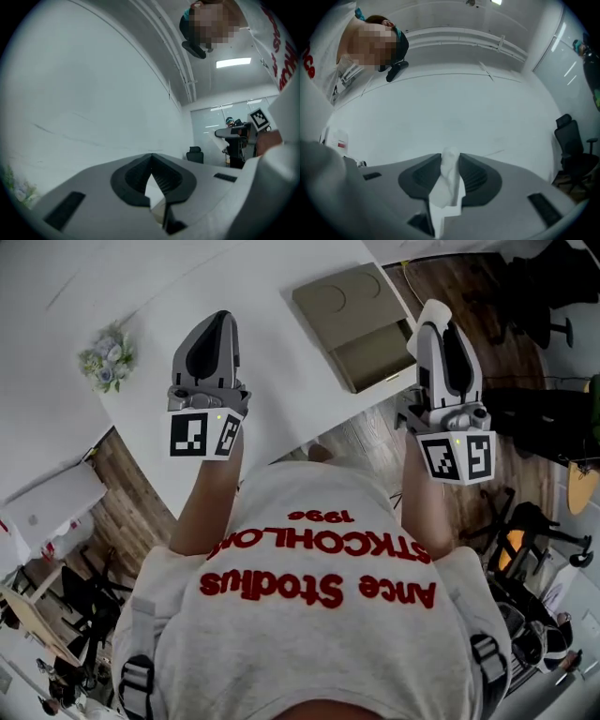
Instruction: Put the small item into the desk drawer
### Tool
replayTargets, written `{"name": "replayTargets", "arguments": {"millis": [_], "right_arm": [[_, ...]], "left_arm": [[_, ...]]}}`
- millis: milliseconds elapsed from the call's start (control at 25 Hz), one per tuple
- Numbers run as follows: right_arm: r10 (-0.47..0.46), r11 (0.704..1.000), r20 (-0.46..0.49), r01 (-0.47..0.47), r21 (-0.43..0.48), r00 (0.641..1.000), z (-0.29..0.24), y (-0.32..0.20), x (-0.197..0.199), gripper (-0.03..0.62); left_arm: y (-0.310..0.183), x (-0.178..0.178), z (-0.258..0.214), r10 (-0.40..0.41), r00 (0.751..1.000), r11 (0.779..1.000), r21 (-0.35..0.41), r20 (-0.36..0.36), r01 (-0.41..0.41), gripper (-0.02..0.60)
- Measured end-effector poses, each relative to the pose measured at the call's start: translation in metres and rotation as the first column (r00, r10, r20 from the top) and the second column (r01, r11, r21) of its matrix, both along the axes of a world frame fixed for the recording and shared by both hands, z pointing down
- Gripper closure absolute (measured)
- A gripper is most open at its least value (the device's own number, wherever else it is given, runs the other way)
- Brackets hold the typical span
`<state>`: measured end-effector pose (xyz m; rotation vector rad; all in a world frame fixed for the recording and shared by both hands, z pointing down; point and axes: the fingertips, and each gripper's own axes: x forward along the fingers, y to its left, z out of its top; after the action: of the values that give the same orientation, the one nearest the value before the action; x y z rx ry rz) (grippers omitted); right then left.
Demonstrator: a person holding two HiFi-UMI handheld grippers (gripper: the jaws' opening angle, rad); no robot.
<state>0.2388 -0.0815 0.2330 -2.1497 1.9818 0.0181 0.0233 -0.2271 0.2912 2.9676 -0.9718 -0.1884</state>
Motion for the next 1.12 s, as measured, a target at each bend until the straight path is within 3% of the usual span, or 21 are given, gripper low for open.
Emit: {"name": "replayTargets", "arguments": {"millis": [280,640,1120], "right_arm": [[0.072,0.994,0.027,-0.07,-0.088,0.997,0.039,0.01,0.027,0.471],[0.085,0.96,0.124,-0.048,-0.277,0.989,0.139,0.01,0.057,0.471],[0.134,0.846,0.145,-0.037,-0.532,0.98,0.268,0.023,0.076,0.464]], "left_arm": [[0.005,0.041,0.027,0.091,0.995,0.995,-0.042,0.043,-0.09,0.574],[0.021,0.083,0.08,0.133,0.981,0.986,-0.122,0.14,-0.116,0.575],[0.045,0.103,0.108,0.16,0.962,0.975,-0.189,0.22,-0.119,0.575]]}}
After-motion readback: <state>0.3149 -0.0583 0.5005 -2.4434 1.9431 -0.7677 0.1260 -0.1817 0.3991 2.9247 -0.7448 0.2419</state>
